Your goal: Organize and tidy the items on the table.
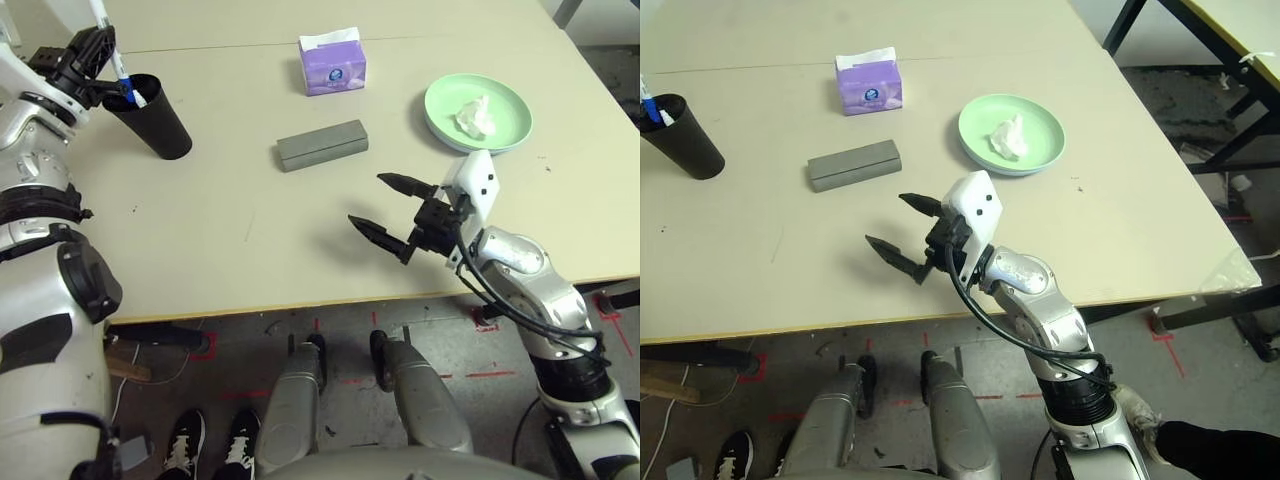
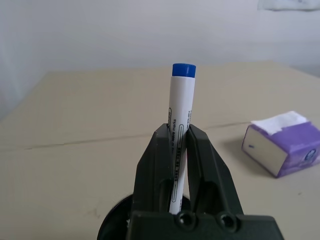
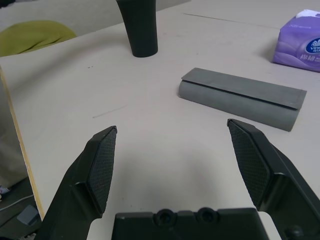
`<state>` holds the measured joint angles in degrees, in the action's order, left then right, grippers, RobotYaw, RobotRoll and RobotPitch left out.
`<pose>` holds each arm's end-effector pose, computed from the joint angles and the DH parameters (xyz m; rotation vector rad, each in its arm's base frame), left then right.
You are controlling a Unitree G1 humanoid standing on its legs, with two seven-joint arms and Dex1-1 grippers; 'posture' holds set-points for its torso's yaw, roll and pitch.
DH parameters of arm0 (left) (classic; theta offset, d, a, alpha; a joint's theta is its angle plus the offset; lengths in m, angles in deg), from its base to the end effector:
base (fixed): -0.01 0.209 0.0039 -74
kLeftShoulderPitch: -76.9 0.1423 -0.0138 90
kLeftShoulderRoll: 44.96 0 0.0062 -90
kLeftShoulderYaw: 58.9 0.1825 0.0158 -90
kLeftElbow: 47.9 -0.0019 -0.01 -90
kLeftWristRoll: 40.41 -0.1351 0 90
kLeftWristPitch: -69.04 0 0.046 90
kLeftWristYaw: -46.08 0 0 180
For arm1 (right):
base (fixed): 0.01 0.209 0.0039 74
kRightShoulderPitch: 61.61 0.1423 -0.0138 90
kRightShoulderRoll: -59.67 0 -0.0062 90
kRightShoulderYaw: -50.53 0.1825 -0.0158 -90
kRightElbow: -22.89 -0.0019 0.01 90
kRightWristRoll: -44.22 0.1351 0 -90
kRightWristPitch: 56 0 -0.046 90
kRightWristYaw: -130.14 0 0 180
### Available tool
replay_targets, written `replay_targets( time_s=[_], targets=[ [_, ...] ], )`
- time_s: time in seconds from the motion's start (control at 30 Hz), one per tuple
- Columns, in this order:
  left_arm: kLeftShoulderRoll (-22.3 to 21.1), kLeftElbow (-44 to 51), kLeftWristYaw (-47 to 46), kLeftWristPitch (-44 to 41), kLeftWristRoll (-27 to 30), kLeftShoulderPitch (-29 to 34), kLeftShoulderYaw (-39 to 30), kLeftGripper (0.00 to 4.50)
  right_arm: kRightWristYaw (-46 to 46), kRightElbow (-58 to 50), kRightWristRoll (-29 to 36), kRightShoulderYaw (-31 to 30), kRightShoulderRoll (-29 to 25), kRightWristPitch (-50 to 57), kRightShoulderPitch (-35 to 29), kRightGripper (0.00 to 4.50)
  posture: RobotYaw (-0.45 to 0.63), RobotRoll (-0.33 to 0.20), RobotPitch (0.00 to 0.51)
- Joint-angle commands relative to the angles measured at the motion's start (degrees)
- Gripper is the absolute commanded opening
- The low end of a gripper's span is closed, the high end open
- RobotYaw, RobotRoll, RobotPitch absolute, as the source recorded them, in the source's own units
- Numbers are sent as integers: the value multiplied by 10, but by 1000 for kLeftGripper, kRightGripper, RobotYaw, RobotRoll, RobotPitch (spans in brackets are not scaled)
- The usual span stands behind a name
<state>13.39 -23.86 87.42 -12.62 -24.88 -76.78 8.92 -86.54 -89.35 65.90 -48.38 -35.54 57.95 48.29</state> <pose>0.2975 0.3631 0.2530 0.0812 -0.3739 -0.0941 0.2331 -0.1451 0.1637 -0.1457 -0.1950 1.0108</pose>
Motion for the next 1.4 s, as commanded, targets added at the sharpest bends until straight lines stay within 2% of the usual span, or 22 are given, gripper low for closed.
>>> replay_targets(
  time_s=[0.03, 0.3, 0.33, 0.5, 0.6, 0.7, 0.8, 0.87, 1.0, 1.1, 1.23, 1.4],
  targets=[
    [-14, 3, 0, 5, 9, 23, -14, 1629, -3, -8, 5, 4, -3, 7, 1, 4500, -189, 0, 282],
    [-35, 9, -5, 1, 22, 36, -32, 4354, -12, 1, 4, 13, -10, 6, 9, 4500, -180, 0, 269],
    [-37, 10, -5, 0, 24, 37, -33, 4470, -13, 2, 4, 13, -10, 5, 10, 4500, -176, 0, 269],
    [-44, 25, 15, -15, 35, 41, -34, 4470, -10, 11, 3, 22, -6, 1, 13, 4500, -169, 0, 269],
    [-53, 59, 42, -41, 58, 60, -50, 4470, 28, 13, 8, 54, 9, 8, 22, 4500, -167, 0, 268],
    [-63, 118, 70, -74, 86, 115, -67, 4470, 73, 22, 2, 95, 16, 10, 33, 4500, -165, 0, 270],
    [-65, 205, 79, -112, 117, 206, -97, 4470, 112, 28, -11, 142, 5, 6, 29, 4500, -163, 0, 273],
    [-59, 268, 66, -138, 137, 275, -127, 4470, 127, 33, -25, 178, -21, 0, 15, 4500, -166, 0, 275],
    [-18, 401, 22, -170, 173, 417, -191, 4470, 144, 68, -52, 256, -80, -27, -37, 4500, -164, 0, 286],
    [23, 472, -9, -177, 186, 493, -215, 4470, 160, 95, -63, 295, -95, -53, -67, 4500, -156, 0, 290],
    [67, 533, -34, -179, 191, 551, -212, 4470, 190, 136, -67, 327, -89, -69, -72, 4500, -147, 0, 296],
    [104, 592, -67, -192, 193, 579, -196, 4470, 209, 164, -64, 326, -82, -76, -51, 4500, -133, 0, 305]
  ],
)
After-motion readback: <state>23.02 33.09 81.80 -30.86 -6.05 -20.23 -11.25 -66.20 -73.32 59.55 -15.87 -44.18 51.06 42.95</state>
